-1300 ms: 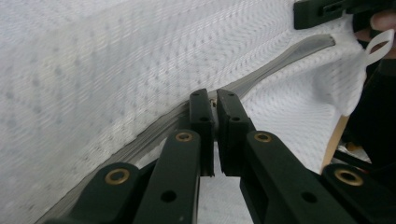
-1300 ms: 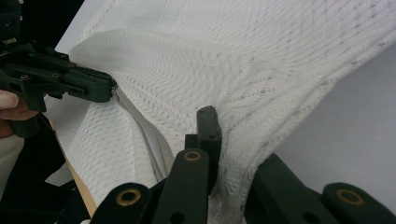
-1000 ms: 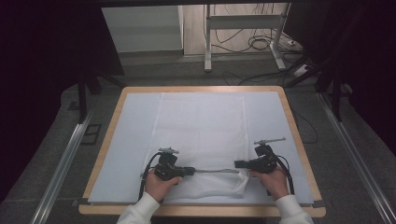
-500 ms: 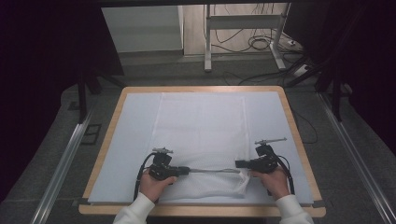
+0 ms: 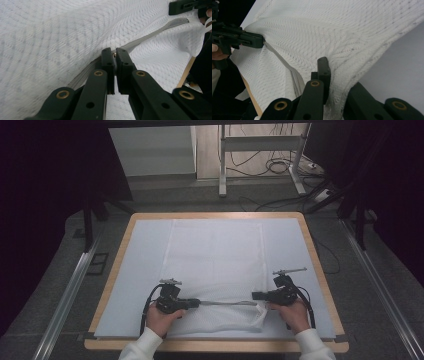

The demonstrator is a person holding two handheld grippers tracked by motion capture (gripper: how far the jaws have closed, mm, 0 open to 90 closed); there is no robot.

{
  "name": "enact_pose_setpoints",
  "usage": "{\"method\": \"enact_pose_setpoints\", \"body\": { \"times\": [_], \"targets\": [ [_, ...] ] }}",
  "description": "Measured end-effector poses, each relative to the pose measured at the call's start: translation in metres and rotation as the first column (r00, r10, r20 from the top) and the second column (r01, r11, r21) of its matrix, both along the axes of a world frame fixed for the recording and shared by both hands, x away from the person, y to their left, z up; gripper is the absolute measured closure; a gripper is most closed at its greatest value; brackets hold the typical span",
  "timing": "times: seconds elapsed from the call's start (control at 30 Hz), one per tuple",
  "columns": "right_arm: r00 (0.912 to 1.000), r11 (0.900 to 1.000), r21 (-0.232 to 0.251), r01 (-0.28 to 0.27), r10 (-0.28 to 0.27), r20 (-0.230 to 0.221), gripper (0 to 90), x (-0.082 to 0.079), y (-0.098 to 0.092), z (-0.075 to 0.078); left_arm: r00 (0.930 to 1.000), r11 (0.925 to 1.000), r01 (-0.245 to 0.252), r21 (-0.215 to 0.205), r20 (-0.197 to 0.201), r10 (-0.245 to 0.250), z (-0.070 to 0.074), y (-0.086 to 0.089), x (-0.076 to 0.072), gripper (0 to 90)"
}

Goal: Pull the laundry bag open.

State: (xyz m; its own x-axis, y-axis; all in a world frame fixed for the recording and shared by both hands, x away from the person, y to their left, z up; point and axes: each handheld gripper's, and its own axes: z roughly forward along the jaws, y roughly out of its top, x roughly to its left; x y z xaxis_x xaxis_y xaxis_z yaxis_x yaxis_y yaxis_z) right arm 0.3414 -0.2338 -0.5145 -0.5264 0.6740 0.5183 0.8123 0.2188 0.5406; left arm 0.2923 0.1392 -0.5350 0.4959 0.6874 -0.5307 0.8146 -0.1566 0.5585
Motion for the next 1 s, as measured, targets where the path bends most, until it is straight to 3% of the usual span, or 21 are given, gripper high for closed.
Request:
{"method": "enact_pose_setpoints", "body": {
  "times": [1.0],
  "targets": [
    [1.0, 1.0, -0.004, -0.003, 0.003, 0.002, 88.8, 0.0, 0.001, -0.001, 0.9995, 0.9994, -0.033, 0.006, -0.001, 0.033, 0.002, 0.026, -0.007, 86.6]
  ]
}}
